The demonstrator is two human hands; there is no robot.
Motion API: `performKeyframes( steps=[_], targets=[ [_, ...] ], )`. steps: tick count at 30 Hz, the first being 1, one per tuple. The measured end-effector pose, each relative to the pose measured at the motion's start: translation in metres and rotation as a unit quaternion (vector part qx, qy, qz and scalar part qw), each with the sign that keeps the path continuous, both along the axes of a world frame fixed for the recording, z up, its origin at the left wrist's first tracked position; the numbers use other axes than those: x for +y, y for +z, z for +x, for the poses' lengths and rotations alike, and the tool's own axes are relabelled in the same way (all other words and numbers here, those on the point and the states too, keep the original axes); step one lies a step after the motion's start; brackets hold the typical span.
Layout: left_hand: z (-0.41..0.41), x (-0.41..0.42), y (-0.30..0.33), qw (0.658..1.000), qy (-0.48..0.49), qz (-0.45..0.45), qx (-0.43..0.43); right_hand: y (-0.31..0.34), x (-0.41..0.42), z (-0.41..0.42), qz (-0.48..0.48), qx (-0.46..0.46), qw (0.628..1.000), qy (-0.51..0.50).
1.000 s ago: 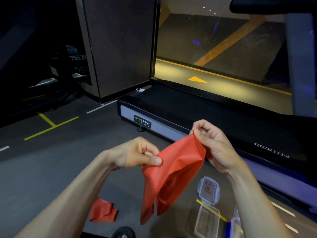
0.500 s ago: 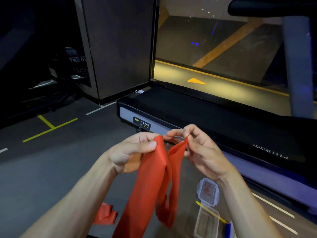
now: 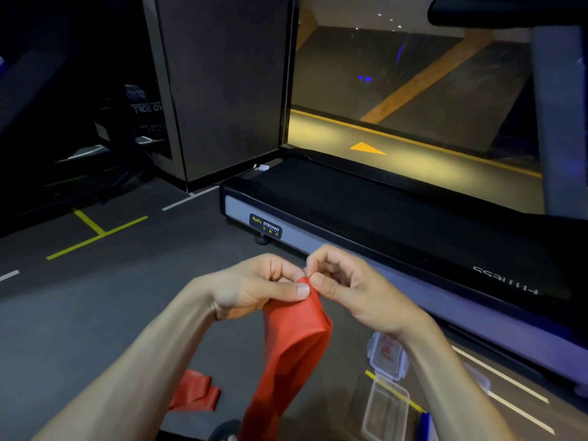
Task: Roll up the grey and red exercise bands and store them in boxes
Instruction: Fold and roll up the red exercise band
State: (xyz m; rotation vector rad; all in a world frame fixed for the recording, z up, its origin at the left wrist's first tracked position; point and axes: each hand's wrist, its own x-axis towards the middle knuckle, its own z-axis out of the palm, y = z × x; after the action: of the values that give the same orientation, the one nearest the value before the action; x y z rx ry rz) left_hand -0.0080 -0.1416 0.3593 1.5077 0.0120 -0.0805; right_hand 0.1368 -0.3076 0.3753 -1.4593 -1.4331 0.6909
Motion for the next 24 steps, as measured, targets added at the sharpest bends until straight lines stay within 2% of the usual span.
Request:
performKeyframes(
  steps=[3, 5, 8, 11, 13, 18, 24],
  targets=[
    [-0.001, 0.003, -0.002, 0.999, -0.016, 0.024, 0.021, 0.003, -0.003, 0.005, -0.009, -0.022, 1.000, 0.008],
    [-0.002, 0.004, -0.003, 0.996, -0.030, 0.078, 0.040, 0.002, -0.004, 0.008, -0.006, -0.005, 1.000, 0.014],
    [-0.005, 0.004, -0.006, 0.984, -0.047, 0.157, 0.076, 0.001, -0.004, 0.014, 0.021, 0.059, 0.998, -0.004],
    [-0.005, 0.005, -0.008, 0.978, -0.039, 0.190, 0.069, 0.003, -0.004, 0.019, 0.063, 0.166, 0.984, -0.028],
    [-0.002, 0.004, -0.007, 0.982, -0.013, 0.186, 0.041, 0.003, -0.004, 0.021, 0.083, 0.215, 0.972, -0.037],
    [0.004, -0.001, -0.006, 0.987, 0.020, 0.155, 0.021, 0.001, -0.004, 0.028, 0.093, 0.258, 0.959, -0.065],
    [0.004, 0.002, -0.006, 0.990, 0.026, 0.132, 0.031, 0.000, -0.006, 0.033, 0.086, 0.248, 0.961, -0.090]
  ],
)
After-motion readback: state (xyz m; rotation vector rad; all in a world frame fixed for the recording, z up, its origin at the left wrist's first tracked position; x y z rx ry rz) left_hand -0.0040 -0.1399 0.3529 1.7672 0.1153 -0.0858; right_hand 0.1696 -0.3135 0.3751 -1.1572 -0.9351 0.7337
